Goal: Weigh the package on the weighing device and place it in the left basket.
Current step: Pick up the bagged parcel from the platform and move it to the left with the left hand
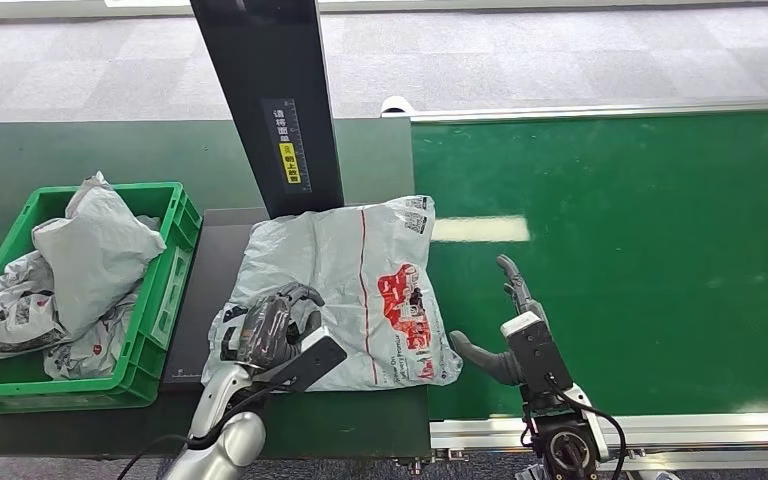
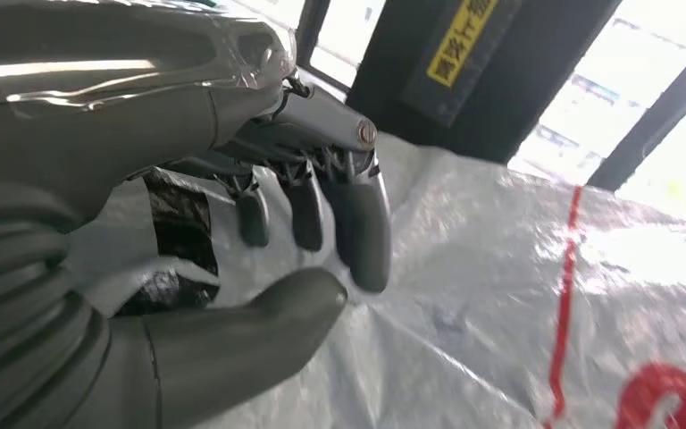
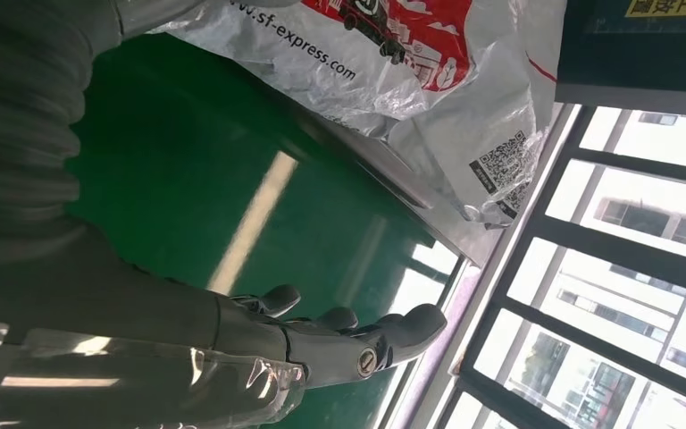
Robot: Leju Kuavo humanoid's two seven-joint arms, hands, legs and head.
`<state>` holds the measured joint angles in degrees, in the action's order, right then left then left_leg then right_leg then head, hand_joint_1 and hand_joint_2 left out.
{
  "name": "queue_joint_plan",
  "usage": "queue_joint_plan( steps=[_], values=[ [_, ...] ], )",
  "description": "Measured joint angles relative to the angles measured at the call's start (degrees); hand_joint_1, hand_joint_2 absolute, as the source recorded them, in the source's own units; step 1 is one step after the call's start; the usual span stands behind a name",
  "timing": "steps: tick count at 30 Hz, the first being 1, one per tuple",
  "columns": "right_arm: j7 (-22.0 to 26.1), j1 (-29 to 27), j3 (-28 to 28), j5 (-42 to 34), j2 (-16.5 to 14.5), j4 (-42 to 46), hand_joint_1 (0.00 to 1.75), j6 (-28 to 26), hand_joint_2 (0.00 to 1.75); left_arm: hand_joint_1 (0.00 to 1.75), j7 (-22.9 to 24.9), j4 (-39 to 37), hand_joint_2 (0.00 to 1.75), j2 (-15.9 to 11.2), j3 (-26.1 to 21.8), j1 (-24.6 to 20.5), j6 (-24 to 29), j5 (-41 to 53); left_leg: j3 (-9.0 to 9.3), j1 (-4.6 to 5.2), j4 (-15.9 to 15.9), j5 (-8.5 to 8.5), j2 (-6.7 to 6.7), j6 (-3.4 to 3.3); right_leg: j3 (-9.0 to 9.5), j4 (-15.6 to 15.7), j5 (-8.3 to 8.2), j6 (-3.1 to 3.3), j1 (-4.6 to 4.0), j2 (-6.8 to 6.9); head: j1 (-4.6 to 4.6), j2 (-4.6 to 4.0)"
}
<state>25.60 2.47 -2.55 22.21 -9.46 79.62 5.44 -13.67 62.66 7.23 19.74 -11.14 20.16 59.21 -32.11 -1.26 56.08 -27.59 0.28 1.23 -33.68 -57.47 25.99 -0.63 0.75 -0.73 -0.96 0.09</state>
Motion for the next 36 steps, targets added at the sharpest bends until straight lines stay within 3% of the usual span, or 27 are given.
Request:
queue_joint_plan(
  steps=[11,25,29,33,36],
  values=[
    [0.2,-0.23,0.52,-0.67,0.0,-0.1,0.0,0.0,1.75,1.75,1.2,-0.02,1.75,-0.14,-1.68,0.57,-2.45,-2.77,0.0,0.0,0.0,0.0,0.01,0.0,0.0,0.0,0.0,0.0,0.0,0.0,0.01,0.0],
    [0.28,-0.55,0.99,-0.99,-0.31,-0.1,0.0,0.0,1.75,1.72,-1.57,0.04,1.75,-0.19,-2.05,0.58,1.49,-3.62,0.0,0.0,0.0,0.0,0.01,0.0,0.0,0.0,0.0,0.0,0.0,0.0,0.01,0.0],
    [0.34,-0.62,1.06,-1.09,-0.31,-0.11,0.0,0.02,1.75,0.01,-6.21,1.3,1.75,-0.16,-2.38,0.92,2.01,-10.17,0.0,0.0,0.0,0.0,0.01,0.0,0.0,0.0,0.0,0.0,0.0,0.0,-0.01,0.0],
    [0.47,-0.64,1.07,-1.24,-0.31,-0.43,0.0,0.11,1.75,0.0,-12.96,5.11,1.75,-0.08,-2.98,1.92,-5.82,-25.16,-0.01,0.0,0.0,0.0,0.01,0.0,-0.01,0.0,0.0,0.0,0.0,0.0,0.0,0.0],
    [0.5,-0.63,1.07,-1.34,-0.31,-0.81,0.0,0.15,1.75,0.0,-14.08,7.45,1.75,-0.09,-3.09,2.54,-9.98,-29.68,-0.02,0.0,0.0,0.0,0.01,0.0,0.0,0.0,0.0,0.0,0.0,0.0,0.0,0.0]
  ],
)
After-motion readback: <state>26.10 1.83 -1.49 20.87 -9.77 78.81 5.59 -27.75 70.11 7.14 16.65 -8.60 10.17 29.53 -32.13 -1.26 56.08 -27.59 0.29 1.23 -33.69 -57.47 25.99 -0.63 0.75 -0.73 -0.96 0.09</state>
